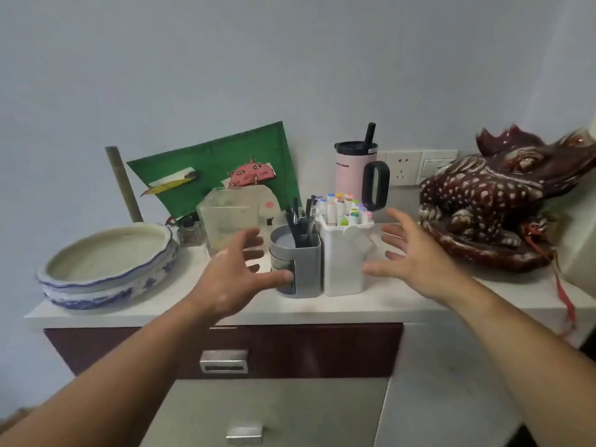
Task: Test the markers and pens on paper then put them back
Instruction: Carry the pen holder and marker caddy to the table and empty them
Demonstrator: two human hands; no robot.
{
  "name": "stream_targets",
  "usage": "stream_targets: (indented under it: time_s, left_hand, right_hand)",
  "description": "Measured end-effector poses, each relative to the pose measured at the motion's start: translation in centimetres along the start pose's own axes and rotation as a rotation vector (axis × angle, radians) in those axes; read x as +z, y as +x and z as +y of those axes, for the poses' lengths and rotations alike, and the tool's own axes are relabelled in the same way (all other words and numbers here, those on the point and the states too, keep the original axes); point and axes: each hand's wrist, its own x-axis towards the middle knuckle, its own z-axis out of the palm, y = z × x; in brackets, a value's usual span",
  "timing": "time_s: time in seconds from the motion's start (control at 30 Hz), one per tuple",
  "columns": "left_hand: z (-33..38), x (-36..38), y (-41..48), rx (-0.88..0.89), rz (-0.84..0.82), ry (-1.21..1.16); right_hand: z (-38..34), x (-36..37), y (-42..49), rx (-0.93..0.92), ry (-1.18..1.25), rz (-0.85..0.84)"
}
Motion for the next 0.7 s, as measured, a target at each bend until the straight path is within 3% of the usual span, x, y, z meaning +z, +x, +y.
stream_targets:
  time_s: [0.17,0.33,0.53,0.7]
  left_hand:
    - [-0.8,2.8,3.1,-0.097,-0.07,-0.097]
    - [-1.7,3.7,4.3,-0.079,-0.133,-0.197]
    - [-1.5,3.9,3.8,-0.063,-0.078,-0.216]
    - [0.6,3.3,1.5,-0.024,-0.103,-0.213]
  right_hand:
    - [1.1,1.8,3.5,-0.034,0.007,-0.222]
    - [2.5,2.6,4.1,-0.038,0.057,-0.188]
    - [2.7,3.1,3.6,-0.108,0.118,-0.107]
    - [0.6,0.2,0.2,-0.135,0.169,-0.045]
